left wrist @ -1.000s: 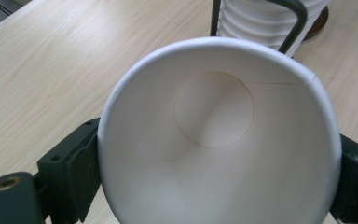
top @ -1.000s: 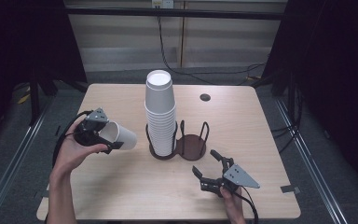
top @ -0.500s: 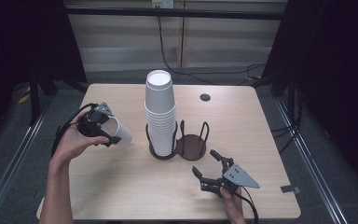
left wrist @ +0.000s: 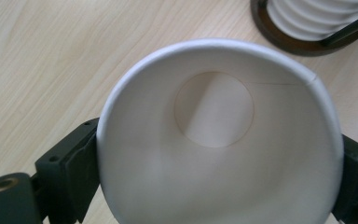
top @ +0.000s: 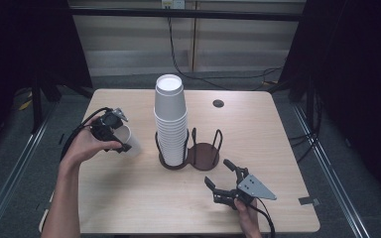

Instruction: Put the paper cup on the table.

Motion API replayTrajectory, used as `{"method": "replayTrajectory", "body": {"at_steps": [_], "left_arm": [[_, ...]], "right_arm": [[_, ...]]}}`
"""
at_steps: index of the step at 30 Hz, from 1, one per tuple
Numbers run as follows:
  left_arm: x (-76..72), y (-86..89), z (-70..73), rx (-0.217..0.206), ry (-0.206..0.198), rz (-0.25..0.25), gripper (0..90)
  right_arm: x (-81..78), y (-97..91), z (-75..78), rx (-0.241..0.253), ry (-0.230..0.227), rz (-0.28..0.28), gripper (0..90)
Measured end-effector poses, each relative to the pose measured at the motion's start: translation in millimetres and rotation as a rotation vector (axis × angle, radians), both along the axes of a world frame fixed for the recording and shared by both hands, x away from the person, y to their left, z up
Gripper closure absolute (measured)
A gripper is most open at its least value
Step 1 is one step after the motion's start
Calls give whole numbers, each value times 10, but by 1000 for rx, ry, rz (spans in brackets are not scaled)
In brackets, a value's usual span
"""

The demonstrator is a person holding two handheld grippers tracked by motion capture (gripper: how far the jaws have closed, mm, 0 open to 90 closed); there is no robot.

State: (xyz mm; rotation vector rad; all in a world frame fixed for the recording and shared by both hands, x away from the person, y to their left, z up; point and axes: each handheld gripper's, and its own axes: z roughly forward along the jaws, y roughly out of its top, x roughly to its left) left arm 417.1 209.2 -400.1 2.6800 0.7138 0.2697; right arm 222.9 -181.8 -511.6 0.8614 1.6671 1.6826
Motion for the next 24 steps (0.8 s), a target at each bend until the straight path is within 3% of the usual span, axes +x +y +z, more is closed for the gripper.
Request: {"method": "replayTrajectory", "body": {"at_steps": [4, 7, 10, 24], "left_arm": [[24, -60, -74, 14, 12, -1, 83], [53, -84, -130, 49, 15, -6, 78], [82, -93, -164, 28, 12, -2, 69], [96, -117, -276, 29, 10, -20, 63]], "right_arm": [[0, 0, 0, 0, 0, 0, 125], [0, 0, 0, -1, -3, 1, 125], [-3, 0, 0, -2, -3, 0, 125], [0, 0, 0, -1, -4, 3, 125]]}}
